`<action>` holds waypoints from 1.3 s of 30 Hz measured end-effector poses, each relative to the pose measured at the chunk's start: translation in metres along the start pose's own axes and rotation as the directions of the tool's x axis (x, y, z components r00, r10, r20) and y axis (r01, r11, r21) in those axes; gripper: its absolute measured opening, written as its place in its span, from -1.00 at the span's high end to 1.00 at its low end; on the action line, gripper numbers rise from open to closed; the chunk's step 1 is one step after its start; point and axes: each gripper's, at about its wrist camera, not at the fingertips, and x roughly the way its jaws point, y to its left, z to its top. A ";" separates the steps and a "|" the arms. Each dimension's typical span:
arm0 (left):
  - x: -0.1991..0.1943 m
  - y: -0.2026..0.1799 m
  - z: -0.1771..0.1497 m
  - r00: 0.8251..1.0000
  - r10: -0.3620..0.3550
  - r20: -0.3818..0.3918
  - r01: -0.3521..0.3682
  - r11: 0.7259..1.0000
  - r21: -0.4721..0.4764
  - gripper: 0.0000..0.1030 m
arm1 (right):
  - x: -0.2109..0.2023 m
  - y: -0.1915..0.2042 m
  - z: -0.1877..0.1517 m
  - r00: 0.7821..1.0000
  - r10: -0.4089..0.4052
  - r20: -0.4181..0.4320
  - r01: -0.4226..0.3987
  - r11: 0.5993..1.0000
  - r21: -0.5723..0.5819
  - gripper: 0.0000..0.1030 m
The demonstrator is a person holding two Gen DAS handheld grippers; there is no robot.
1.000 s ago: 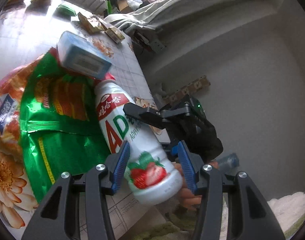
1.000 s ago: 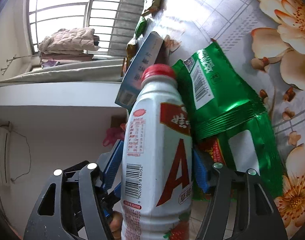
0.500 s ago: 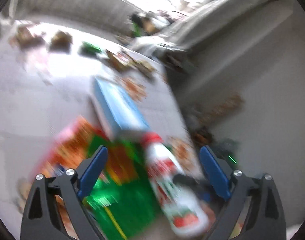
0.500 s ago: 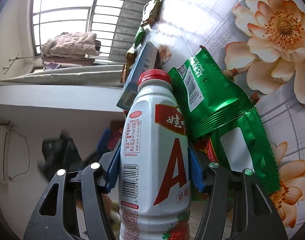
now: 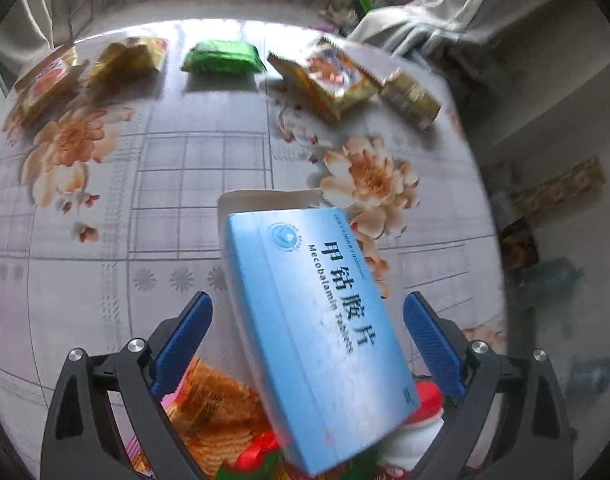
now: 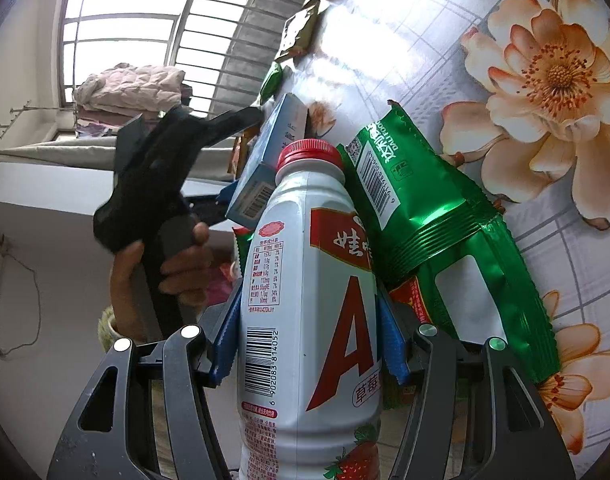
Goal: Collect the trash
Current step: 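Lift the bottle with the right tool while the left tool lifts the blue box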
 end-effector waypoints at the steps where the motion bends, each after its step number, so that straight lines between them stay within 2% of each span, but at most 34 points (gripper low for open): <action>1: 0.004 -0.003 0.000 1.000 0.006 -0.010 -0.006 1.000 0.009 -0.82 | 0.001 0.001 0.000 1.000 -0.004 0.001 0.004 1.000 -0.003 -0.08; 5: 0.019 -0.012 0.001 0.997 0.065 -0.042 -0.064 0.997 0.032 -0.83 | 0.000 0.003 -0.001 1.000 -0.016 0.006 0.016 1.000 -0.011 -0.08; 6: 0.023 -0.013 0.003 0.996 0.071 -0.046 -0.069 0.997 0.036 -0.82 | 0.000 0.003 -0.002 1.000 -0.019 -0.014 0.019 1.000 -0.022 -0.09; 9: 0.027 -0.015 0.002 0.996 0.071 -0.051 -0.068 0.996 0.052 -0.82 | -0.001 0.001 -0.002 1.000 -0.012 -0.010 0.012 1.000 -0.017 -0.08; 11: 0.029 -0.013 0.002 0.996 0.065 -0.055 -0.062 0.997 0.049 -0.73 | -0.002 0.000 -0.001 1.000 -0.001 -0.010 0.001 1.000 -0.010 -0.08; 14: 0.031 -0.014 0.002 0.997 0.057 -0.043 -0.054 0.997 0.054 -0.70 | -0.007 -0.004 -0.003 1.000 0.011 -0.009 -0.011 1.000 -0.007 -0.08; 20: 0.011 -0.004 -0.002 0.999 0.042 -0.004 -0.042 0.998 0.040 -0.64 | -0.014 -0.011 -0.001 0.999 0.041 -0.007 -0.041 0.999 0.016 -0.08; 24: -0.013 0.002 -0.005 0.999 -0.003 0.050 0.001 0.999 0.040 -0.62 | -0.018 -0.013 0.000 0.997 0.073 -0.005 -0.073 0.997 0.027 -0.08; 29: -0.050 0.013 -0.017 0.988 -0.099 0.117 0.099 0.995 0.006 -0.60 | -0.025 -0.015 0.002 0.994 0.111 0.008 -0.112 0.993 0.042 -0.08; 35: -0.096 0.023 -0.042 0.963 -0.180 0.199 0.185 0.983 -0.010 -0.59 | -0.034 -0.012 0.000 0.988 0.154 0.015 -0.154 0.987 0.037 -0.08; 39: -0.128 0.030 -0.074 0.936 -0.232 0.265 0.243 0.970 -0.009 -0.58 | -0.037 -0.007 -0.002 0.985 0.172 0.021 -0.173 0.985 0.029 -0.08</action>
